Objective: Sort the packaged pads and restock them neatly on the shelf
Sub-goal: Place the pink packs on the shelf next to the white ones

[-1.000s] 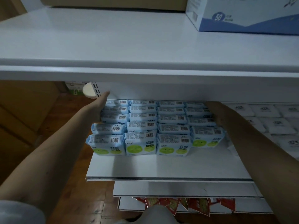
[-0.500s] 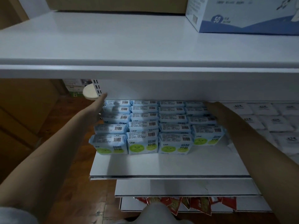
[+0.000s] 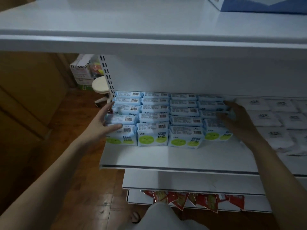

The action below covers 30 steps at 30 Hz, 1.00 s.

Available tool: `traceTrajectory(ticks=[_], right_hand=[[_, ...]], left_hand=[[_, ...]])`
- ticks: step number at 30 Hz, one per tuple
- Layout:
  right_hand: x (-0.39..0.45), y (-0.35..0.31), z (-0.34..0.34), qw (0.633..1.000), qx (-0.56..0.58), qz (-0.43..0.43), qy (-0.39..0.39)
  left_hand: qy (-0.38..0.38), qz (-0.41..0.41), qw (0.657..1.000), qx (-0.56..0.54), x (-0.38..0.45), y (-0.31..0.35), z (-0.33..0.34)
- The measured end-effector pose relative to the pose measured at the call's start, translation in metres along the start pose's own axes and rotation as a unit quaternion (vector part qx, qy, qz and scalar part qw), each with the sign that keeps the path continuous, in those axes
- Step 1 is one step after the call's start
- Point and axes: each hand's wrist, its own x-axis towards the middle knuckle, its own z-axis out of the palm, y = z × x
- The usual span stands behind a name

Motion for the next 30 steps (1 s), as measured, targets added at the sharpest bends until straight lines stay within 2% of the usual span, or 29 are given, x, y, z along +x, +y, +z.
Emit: traceTrajectory(ticks=[3,8,12,15,22,30], right_hand=[[-0.004,0.008,0.002,0.998,-0.036,-0.019,-0.044],[-0.010,0.020,0.006,0.996,-0.036,-0.044,-0.068],[-0.013,0.021,0.008,0.993,-0.041,-0.061,-0.096],[-0.011,0.016,0.010,0.990,-0.048,-0.074,-0.111],[-0.007,0.017,0.033,0.988,-0.097,-0.101,-0.060],[-0.004,0.015,0.030,0.978,-0.166,-0.093,-0.086]], left_hand=[[-0.026,0.069,0.977,0.200,0.003,-0.011,0.000],[0.036,0.100,0.932,0.346,0.017,-0.013,-0.004],[0.013,0.091,0.916,0.390,0.025,0.002,0.003],[0.000,0.122,0.895,0.429,0.032,0.002,0.011],[0.020,0.115,0.905,0.410,0.052,0.004,0.025],[0.020,0.121,0.898,0.422,0.054,0.005,0.028]])
